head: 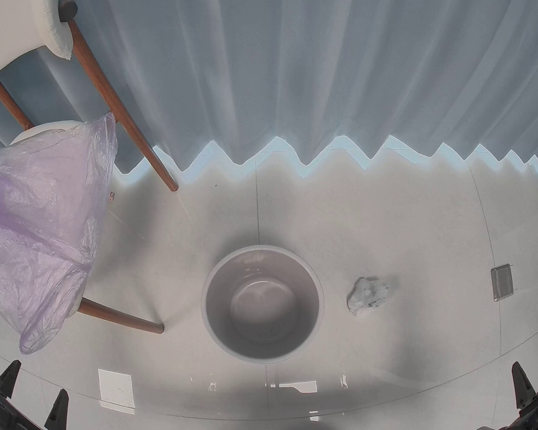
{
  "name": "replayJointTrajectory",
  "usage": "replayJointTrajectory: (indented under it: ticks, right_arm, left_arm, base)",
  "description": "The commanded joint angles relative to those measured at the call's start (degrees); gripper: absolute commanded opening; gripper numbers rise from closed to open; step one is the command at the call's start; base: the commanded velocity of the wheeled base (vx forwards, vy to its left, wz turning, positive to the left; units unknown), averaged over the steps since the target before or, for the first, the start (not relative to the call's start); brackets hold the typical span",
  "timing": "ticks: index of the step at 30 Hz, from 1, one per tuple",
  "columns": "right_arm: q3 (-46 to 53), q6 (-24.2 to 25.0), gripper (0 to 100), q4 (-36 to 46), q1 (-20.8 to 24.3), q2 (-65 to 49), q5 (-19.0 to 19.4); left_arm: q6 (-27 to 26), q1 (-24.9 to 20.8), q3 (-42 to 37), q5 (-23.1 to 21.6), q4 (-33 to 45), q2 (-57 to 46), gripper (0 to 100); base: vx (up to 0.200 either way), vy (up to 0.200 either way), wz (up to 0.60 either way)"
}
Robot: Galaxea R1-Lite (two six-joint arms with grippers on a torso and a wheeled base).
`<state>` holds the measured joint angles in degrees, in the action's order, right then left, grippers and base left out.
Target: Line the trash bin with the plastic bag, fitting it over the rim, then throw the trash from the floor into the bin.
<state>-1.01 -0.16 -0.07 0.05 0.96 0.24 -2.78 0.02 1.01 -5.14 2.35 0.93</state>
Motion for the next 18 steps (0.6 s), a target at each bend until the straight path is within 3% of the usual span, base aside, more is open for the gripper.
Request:
replayJointTrajectory:
  ticks: [1, 18]
  right_arm:
    - [1.01, -0.02, 100, -0.01, 0.04, -0.96, 0.02]
    - [1.01, -0.02, 100, -0.01, 0.04, -0.96, 0.02]
  left_arm:
    - [-0.03, 0.06, -1.01, -0.04, -0.33, -0.93, 100]
    - [0.05, 0.06, -1.01, 0.84, -0.68, -0.93, 100]
  base:
    - [0.000, 0.000, 0.00]
    - [0.000, 0.000, 0.00]
